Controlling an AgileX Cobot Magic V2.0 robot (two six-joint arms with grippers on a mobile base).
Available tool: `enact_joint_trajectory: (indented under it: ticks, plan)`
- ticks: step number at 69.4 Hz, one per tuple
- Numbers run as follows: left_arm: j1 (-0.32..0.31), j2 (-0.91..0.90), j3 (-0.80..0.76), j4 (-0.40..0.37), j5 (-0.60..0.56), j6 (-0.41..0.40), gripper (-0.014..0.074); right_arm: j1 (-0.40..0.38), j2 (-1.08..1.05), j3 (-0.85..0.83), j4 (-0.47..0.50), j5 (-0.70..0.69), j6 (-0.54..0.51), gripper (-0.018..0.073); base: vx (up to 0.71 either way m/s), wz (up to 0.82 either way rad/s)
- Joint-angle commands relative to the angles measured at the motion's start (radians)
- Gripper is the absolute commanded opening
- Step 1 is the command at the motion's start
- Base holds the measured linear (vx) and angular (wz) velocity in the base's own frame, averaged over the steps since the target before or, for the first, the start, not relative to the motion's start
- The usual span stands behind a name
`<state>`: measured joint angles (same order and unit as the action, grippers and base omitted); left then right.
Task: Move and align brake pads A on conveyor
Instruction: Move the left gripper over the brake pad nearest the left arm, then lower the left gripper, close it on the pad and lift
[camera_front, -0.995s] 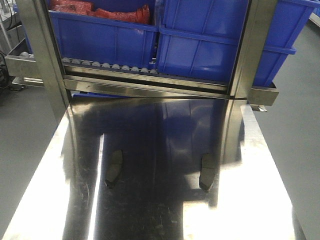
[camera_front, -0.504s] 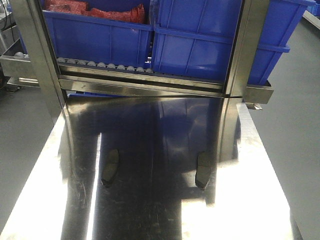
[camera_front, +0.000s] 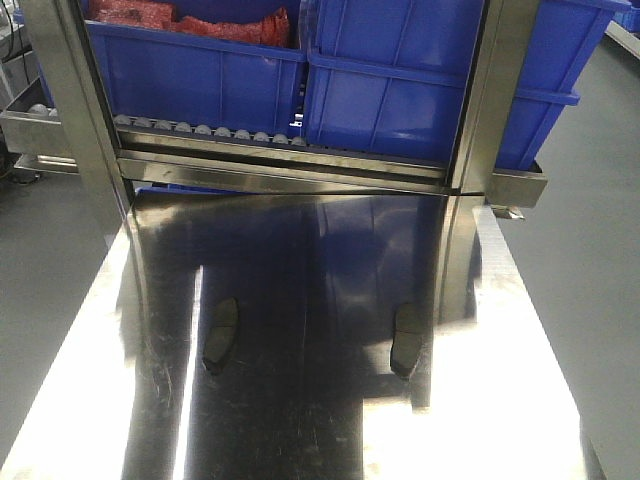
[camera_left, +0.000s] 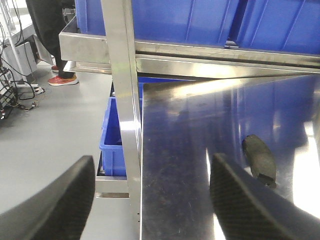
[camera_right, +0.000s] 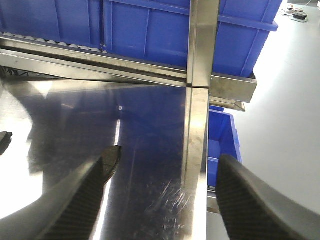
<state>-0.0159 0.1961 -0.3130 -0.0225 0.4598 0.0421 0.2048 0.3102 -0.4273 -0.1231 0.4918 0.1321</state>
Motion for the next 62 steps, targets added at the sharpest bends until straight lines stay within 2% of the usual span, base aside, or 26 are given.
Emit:
enact_joint_trajectory:
  ticks: [1,27,31,47,55,62]
  plan:
    - [-0.004,0.006,-0.026,-0.006,-0.075,-0.007,0.0464,-0.004,0.015,-0.028,-0.011,-0.071,-0.004,0.0468,0.00,0.00]
    - [-0.004,0.010,-0.029,-0.010,-0.075,-0.007,0.0464,-0.004,0.015,-0.028,-0.011,-0.071,-0.004,0.0468,0.00,0.00]
    - [-0.004,0.037,-0.052,-0.010,-0.045,-0.009,0.0464,-0.004,0.015,-0.028,-0.011,-0.071,-0.004,0.0468,0.00,0.00]
    - [-0.004,0.353,-0.245,-0.007,0.129,-0.010,0.0461,-0.004,0.015,-0.028,-0.011,-0.071,-0.004,0.0468,0.00,0.00]
    - [-0.004,0.514,-0.338,-0.009,0.223,-0.071,0.0461,-0.004,0.015,-0.028,-0.011,-0.071,-0.004,0.0468,0.00,0.00]
    - [-0.004,0.625,-0.407,-0.035,0.265,-0.060,0.0461,-0.004,0.015,-0.028,-0.011,-0.071,-0.004,0.0468,0.00,0.00]
